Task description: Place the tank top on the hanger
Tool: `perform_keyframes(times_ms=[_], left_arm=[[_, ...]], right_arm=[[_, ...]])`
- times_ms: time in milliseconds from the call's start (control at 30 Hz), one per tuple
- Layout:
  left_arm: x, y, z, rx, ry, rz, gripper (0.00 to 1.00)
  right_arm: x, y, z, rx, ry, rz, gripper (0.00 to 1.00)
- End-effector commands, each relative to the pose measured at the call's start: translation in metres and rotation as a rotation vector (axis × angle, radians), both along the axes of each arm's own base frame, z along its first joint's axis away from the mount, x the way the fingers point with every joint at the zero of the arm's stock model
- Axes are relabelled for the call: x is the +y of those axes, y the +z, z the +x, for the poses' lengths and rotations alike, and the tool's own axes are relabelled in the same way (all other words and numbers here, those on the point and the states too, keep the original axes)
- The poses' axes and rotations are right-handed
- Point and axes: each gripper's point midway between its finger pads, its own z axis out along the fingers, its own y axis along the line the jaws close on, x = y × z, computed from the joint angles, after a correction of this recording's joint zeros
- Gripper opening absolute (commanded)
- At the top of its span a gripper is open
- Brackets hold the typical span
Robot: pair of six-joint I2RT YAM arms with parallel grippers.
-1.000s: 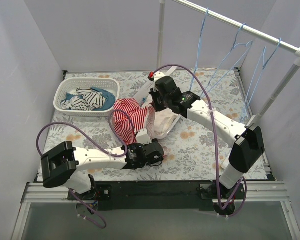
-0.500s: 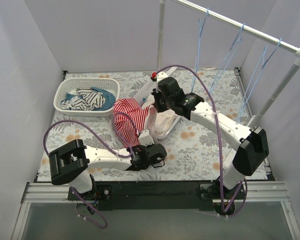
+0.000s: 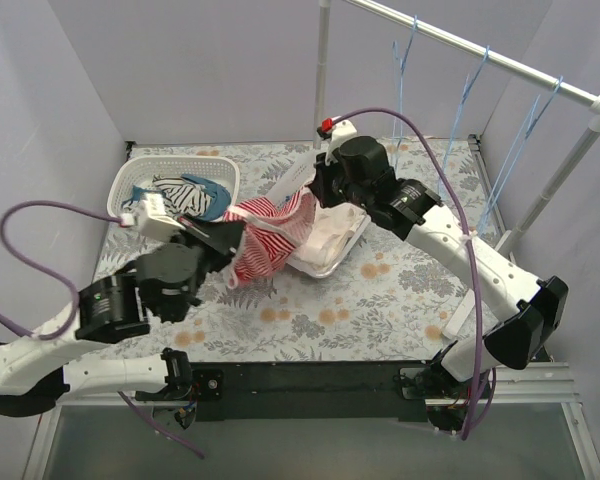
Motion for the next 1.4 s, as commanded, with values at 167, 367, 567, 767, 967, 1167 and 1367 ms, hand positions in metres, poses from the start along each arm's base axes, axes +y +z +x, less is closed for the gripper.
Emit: perform_keyframes(times_ms=[167, 367, 567, 767, 967, 1167, 1367], left_arm=[[0.102, 0.212, 0.013, -0.523, 0.290, 0.162, 0.00], [0.103, 0.295, 0.008, -0.700, 0.318, 0.149, 0.00], [0.120, 0.349, -0.002, -0.772, 0.329, 0.111, 0.00], [0.076, 0.282, 0.018, -0.626, 0.265, 0.255, 0.00], [0.020, 0.123, 0.035, -0.385, 0.138, 0.390, 0.00], [0.019, -0.011, 0.114, -0.094, -0.016, 0.386, 0.00], [0.033, -0.089, 0.161, 0.078, -0.052, 0.344, 0.00]], right_arm=[[-0.008, 0.219, -0.034, -0.350, 0.094, 0.427, 0.01], [-0.044, 0.322, -0.080, -0.560, 0.129, 0.689, 0.01], [-0.073, 0.372, -0.103, -0.656, 0.106, 0.812, 0.01], [-0.058, 0.306, -0.081, -0.519, 0.065, 0.720, 0.01], [-0.042, 0.136, -0.055, -0.230, -0.026, 0.496, 0.01], [-0.045, -0.006, -0.051, -0.008, -0.099, 0.300, 0.01], [-0.060, -0.069, -0.030, 0.065, -0.220, 0.075, 0.01]])
